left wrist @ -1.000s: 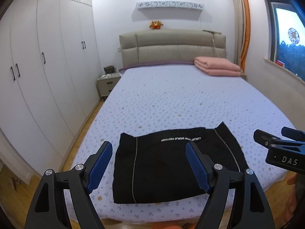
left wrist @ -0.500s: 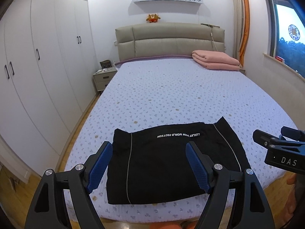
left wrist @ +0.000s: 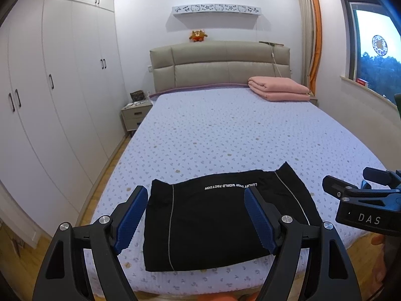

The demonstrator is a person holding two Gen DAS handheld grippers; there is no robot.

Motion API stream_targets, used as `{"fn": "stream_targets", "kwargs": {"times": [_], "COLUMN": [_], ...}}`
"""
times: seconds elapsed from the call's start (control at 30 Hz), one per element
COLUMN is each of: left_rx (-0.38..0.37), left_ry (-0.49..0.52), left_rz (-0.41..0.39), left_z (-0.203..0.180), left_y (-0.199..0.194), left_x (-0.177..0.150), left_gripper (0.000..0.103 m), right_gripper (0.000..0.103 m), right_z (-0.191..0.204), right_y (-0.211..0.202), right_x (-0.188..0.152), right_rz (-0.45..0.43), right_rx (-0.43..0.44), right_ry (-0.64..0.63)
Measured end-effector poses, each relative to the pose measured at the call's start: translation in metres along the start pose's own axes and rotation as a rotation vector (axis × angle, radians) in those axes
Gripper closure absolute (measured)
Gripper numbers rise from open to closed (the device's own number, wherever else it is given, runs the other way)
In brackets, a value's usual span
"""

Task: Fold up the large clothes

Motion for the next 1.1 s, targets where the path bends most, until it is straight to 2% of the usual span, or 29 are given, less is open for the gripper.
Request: {"fn": "stream_targets", "kwargs": {"times": [0.57, 1.1], "left_rx": [-0.011, -0.016], "left_ry": [-0.025, -0.029], "left_rz": [-0.017, -0.021], "left_z": [0.015, 0.019], "left_y": [-0.018, -0.019], "left_x": [0.001, 0.0], "left_gripper": [0.023, 0.023], "right_gripper": [0.003, 0.003], "right_z": [0.013, 0.016], "right_y": [-0.019, -0.021], "right_x": [-0.004, -0.008], "right_rz": [-0.016, -0.007], "right_rx": [0.006, 0.009], "right_ry": [-0.012, -0.02]}}
Point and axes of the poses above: each gripper's, at about its wrist camera, not at the fingertips, and y roughly the way its jaws point, z to its left, x to its top, the point moved 10 cm from there along y, roughly the way its jaws point, and after that the axes turned 8 degrees about x, right-handed, at the moved point
